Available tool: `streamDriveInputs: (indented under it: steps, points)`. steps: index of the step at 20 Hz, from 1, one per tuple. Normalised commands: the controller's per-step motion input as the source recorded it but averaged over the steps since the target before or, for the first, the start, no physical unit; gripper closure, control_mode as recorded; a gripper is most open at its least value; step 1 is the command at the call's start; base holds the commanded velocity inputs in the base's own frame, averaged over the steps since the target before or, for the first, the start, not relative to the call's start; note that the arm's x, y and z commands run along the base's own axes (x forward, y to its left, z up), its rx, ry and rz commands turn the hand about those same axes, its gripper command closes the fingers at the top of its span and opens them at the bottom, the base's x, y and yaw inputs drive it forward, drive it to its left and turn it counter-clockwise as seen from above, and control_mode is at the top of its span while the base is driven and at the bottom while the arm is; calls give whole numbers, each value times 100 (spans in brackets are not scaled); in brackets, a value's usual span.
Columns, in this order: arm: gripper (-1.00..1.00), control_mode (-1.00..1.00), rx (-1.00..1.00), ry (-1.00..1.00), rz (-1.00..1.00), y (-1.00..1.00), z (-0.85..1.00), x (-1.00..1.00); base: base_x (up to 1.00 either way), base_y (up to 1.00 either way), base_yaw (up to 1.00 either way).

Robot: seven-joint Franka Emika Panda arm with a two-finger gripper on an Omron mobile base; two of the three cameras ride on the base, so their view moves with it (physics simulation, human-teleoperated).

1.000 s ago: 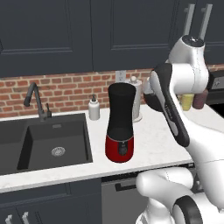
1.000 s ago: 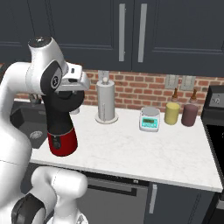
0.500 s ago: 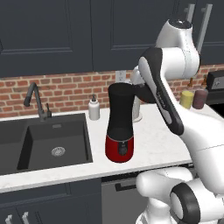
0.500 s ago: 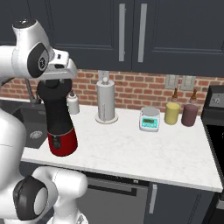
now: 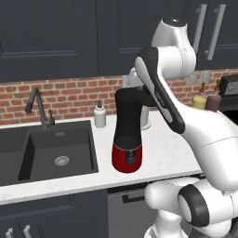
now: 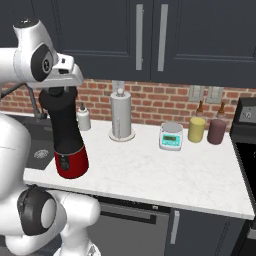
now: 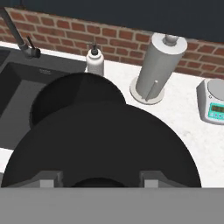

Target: Close the lid blender by securely placing the lid on top.

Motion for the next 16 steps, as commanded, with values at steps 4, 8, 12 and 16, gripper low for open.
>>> streamDriveInputs:
  steps: [4,8,12,16]
  points:
    - [100,-100,0,2,1,34,-1,32,0,0,0]
    - [100,-100,0,4,0,34,-8,29,0,0,0]
    - [100,-100,0,1,0,23,-16,22,0,0,0]
    - [100,-100,0,0,0,5,-22,17,0,0,0]
